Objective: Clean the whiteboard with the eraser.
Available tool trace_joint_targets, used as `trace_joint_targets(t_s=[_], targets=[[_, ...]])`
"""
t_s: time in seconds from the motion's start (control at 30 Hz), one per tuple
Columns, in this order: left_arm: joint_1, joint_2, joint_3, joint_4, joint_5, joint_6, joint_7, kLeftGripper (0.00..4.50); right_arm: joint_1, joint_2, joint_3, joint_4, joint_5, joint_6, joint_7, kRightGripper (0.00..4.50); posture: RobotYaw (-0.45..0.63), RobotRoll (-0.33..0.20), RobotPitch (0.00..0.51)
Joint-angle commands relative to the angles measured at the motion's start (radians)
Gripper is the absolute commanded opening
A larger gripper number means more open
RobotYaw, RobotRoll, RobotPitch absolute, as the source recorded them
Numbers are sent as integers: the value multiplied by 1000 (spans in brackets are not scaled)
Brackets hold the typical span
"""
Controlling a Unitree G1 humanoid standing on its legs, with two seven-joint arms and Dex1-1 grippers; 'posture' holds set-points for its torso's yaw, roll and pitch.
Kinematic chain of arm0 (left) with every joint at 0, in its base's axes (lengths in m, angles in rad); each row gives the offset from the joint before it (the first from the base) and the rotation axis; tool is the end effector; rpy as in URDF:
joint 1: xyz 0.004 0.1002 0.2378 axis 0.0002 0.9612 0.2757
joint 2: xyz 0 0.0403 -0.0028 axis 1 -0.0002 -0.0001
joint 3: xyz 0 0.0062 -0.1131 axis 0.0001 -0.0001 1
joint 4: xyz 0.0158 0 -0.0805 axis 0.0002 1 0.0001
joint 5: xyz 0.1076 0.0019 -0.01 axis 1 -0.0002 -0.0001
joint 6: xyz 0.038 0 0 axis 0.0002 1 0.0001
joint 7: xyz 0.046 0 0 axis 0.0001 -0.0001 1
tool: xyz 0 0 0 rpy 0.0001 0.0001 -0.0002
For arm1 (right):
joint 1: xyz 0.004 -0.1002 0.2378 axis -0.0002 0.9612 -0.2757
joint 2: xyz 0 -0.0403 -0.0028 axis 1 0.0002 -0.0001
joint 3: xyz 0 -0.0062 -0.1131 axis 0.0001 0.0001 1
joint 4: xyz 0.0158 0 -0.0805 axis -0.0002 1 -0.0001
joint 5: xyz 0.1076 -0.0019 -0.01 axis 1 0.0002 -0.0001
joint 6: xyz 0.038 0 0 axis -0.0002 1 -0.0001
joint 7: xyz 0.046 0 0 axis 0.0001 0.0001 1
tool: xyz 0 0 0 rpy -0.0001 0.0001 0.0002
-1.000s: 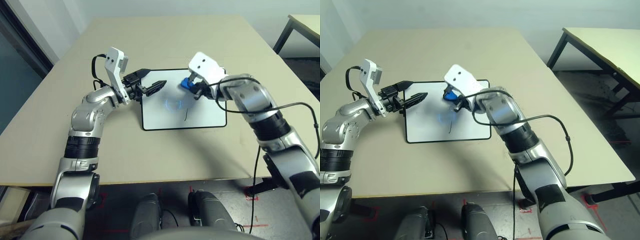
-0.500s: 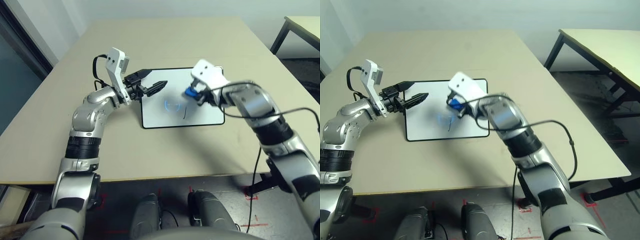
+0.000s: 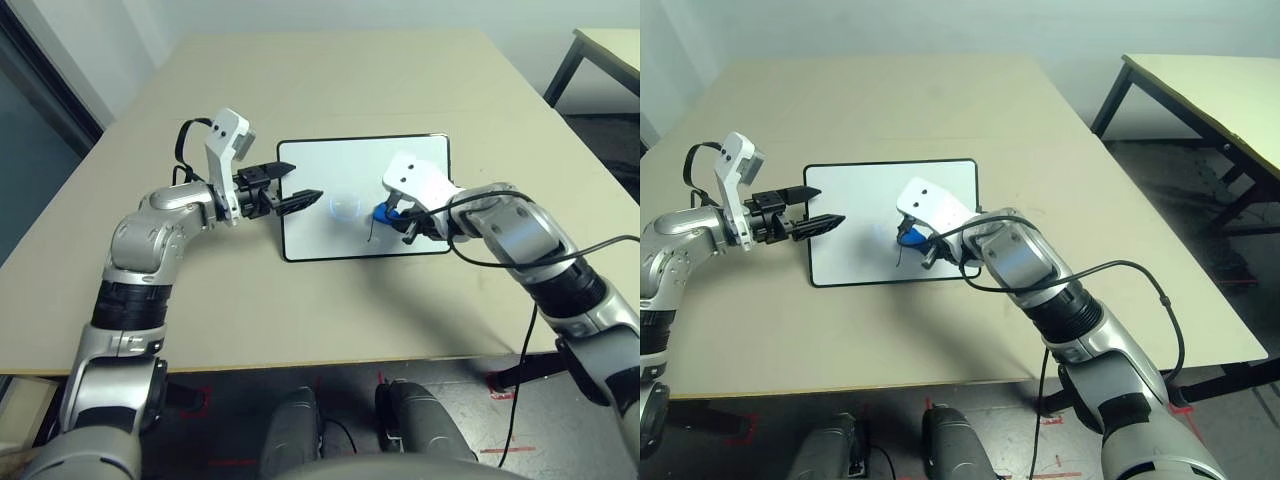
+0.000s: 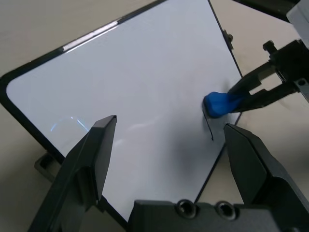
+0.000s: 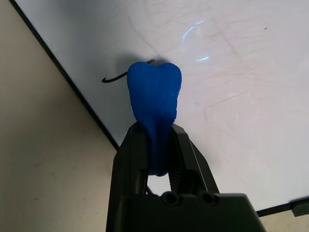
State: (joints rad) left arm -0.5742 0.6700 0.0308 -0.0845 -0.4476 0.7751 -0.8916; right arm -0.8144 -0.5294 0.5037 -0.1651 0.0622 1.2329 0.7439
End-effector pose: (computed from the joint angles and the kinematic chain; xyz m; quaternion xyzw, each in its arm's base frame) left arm 0.2862 0.2366 0.2008 0.0829 0.1036 -0.4381 0.8891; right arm 0.2937 -0.1264 0.1899 -0.2984 0.2982 0.3767 0.8247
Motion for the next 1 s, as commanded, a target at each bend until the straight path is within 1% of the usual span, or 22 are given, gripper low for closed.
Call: trace_joint_targets(t_s=[0.03,0.13,0.2,0.27,0.47,0.57,0.67,0.87,0.93,1.0], targets=[[18,26,-17,-40,-24,45,-23,4500,-17,34,-17,50,2,-23,-37,545,-52,0,90],[32,67,-35,-74,-30,75,-45,4500,-86,98,-93,142,-7,-90,-89,545,-49,0,88],[36,77,-39,-90,-38,91,-48,4500,-98,105,-98,163,-7,-102,-91,545,-48,0,86],[38,84,-43,-110,-47,110,-49,4500,-80,89,-67,137,2,-82,-74,545,-47,0,85],[36,83,-45,-127,-55,127,-42,4500,17,-23,74,-43,46,43,0,545,-47,0,89],[35,84,-46,-130,-59,130,-39,4500,45,-53,103,-93,59,71,5,545,-50,0,92],[34,85,-48,-129,-62,130,-37,4500,36,-46,95,-82,64,71,-7,545,-54,0,95],[29,87,-52,-123,-64,128,-38,4500,-65,36,-10,73,35,-14,-76,544,-59,0,96],[29,86,-54,-123,-66,129,-37,4500,-89,43,-18,103,37,-25,-78,544,-60,0,96],[31,85,-57,-126,-68,132,-36,4500,-89,37,-9,99,44,-23,-73,544,-60,0,96]])
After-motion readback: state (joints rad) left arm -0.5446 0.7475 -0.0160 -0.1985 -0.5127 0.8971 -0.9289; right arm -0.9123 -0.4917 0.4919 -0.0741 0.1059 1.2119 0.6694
